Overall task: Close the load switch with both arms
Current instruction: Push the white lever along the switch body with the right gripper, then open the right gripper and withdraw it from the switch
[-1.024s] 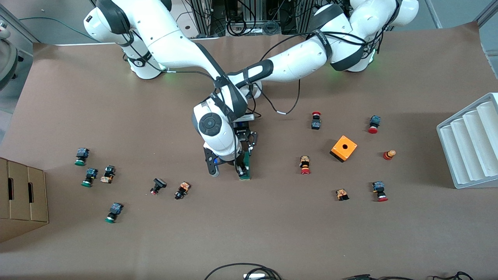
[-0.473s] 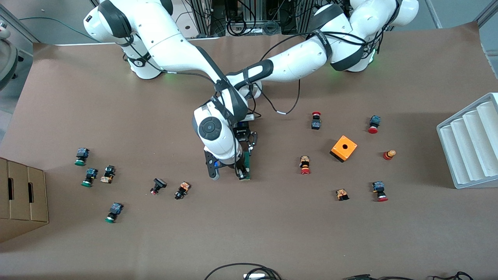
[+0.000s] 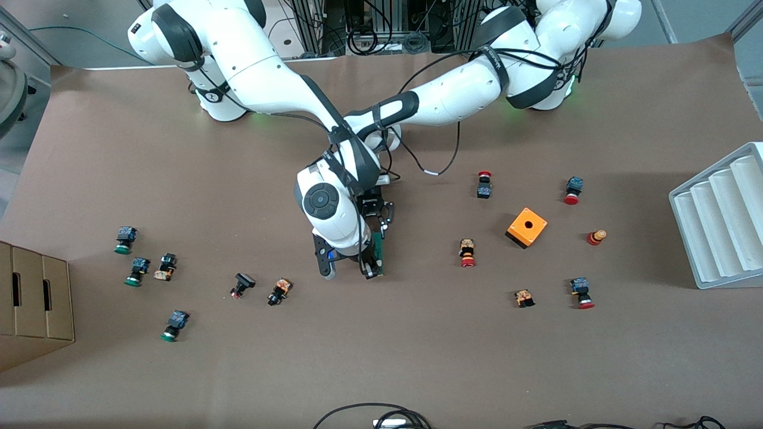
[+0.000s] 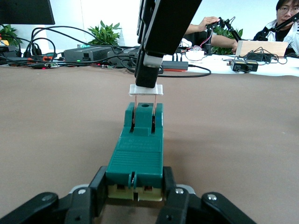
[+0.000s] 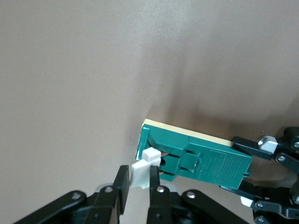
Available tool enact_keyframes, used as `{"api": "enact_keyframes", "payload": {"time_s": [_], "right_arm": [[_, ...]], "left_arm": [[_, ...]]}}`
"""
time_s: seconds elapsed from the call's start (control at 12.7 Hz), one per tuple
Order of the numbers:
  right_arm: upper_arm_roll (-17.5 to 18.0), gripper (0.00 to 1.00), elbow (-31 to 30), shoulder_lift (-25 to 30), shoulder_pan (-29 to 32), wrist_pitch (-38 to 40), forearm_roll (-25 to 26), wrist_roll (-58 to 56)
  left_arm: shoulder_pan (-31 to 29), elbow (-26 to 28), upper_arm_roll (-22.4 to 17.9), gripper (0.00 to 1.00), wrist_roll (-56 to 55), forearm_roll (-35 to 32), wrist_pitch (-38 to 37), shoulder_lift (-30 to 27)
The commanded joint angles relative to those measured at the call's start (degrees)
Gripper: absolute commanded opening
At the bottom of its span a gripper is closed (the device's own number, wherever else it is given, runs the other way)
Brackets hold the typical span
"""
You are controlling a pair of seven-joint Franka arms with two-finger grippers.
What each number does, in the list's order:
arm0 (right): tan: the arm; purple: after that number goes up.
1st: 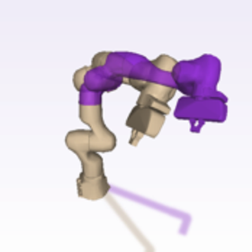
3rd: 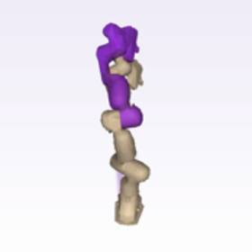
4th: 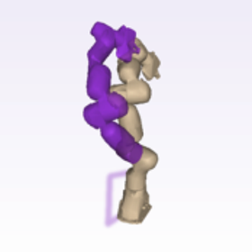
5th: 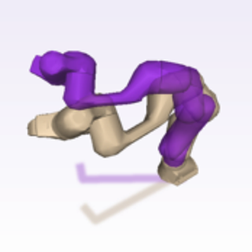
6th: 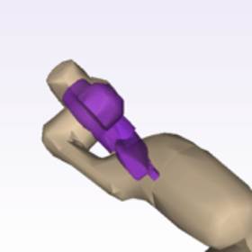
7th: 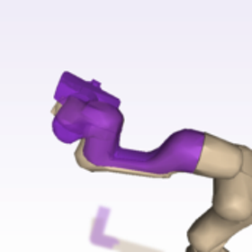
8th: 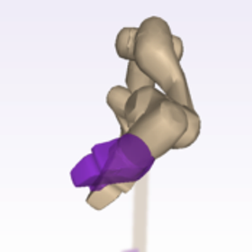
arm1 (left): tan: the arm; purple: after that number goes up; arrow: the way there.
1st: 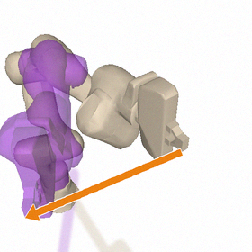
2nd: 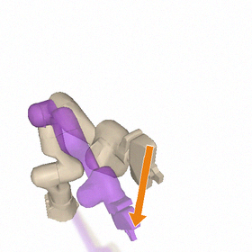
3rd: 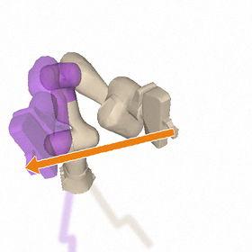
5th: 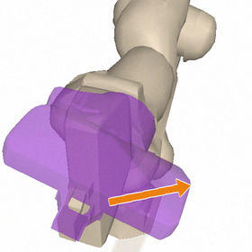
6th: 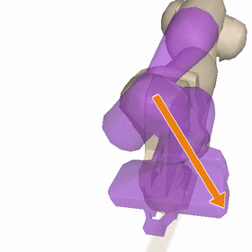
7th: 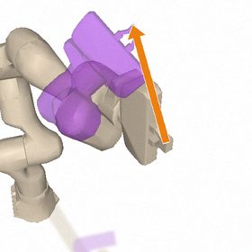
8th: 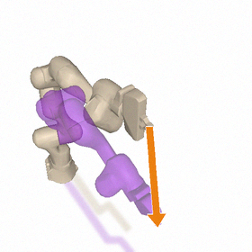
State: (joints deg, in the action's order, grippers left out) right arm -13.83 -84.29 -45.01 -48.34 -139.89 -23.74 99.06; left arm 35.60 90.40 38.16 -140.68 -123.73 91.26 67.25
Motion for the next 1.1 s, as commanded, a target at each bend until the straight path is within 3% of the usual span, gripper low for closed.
{"api": "enact_keyframes", "payload": {"time_s": [0.0, 1.02], "right_arm": [[-0.1, 0.23, 4.7, -4.4, 1.3, -1.7, -1.7, -1.2], [0.0, 0.23, 4.8, -5.8, 1.6, -2.3, -1.7, -1.4]], "left_arm": [[-0.4, 0.0, 0.3, 0.53, -0.6, -0.3, 0.1, 0.5], [-0.4, 0.0, 0.3, 0.53, -0.6, -0.3, 0.1, 0.5]]}}
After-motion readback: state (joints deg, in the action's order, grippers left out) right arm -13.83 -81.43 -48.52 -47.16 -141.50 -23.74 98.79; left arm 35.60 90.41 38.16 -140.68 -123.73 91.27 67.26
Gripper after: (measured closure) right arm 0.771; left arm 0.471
